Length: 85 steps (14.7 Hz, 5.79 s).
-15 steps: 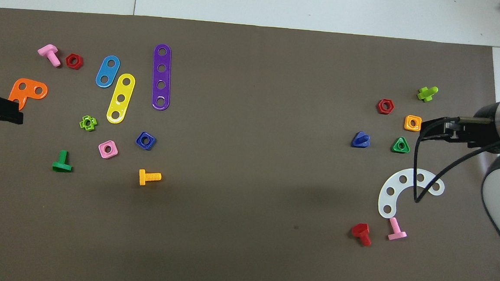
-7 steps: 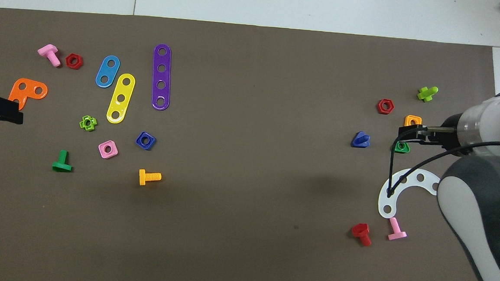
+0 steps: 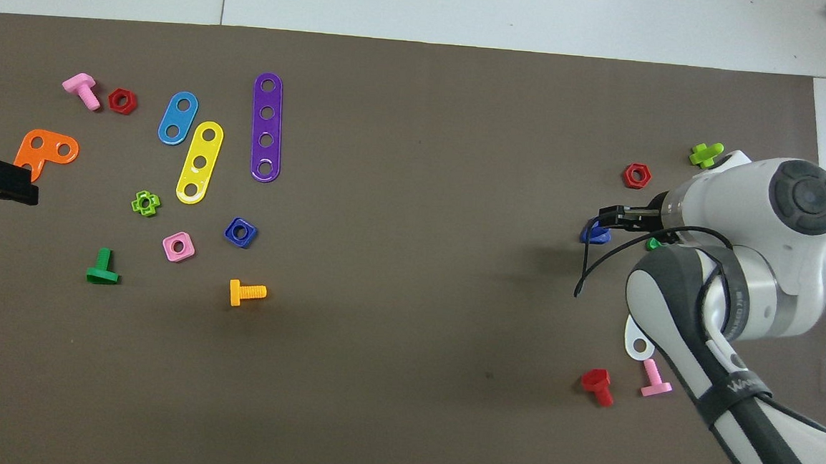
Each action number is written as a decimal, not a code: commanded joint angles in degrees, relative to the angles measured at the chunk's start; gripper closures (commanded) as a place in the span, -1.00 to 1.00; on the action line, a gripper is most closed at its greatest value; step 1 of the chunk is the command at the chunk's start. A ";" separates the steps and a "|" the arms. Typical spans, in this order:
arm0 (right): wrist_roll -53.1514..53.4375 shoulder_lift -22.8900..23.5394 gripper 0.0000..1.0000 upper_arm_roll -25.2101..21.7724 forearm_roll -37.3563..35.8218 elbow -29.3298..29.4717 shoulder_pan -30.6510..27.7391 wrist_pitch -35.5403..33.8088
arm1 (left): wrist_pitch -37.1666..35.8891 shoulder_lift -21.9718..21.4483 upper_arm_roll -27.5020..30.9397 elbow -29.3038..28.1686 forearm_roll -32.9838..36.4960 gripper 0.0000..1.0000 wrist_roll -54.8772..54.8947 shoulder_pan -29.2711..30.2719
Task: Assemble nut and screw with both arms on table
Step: 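Grasp the blue nut with the right gripper and lift it, then carry the blue nut with the right gripper toward the table center, then release the blue nut at center while the left gripper reaches the square nut, then grasp the dark blue square nut with the left gripper and lift it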
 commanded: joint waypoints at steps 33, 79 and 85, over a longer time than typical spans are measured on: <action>23.84 7.89 1.00 0.64 0.33 13.53 15.53 -1.06 | -0.12 -0.41 0.00 -0.52 1.15 -1.00 -0.67 -0.13; 6.29 -9.94 -1.00 0.03 0.15 27.07 -2.73 -39.02 | 39.70 19.46 -0.79 -21.35 -5.35 -0.75 27.26 -15.42; 3.31 -10.37 -1.00 0.12 0.24 29.64 -2.38 -47.03 | 39.44 19.28 -0.61 -23.20 -5.35 -0.53 31.76 -15.42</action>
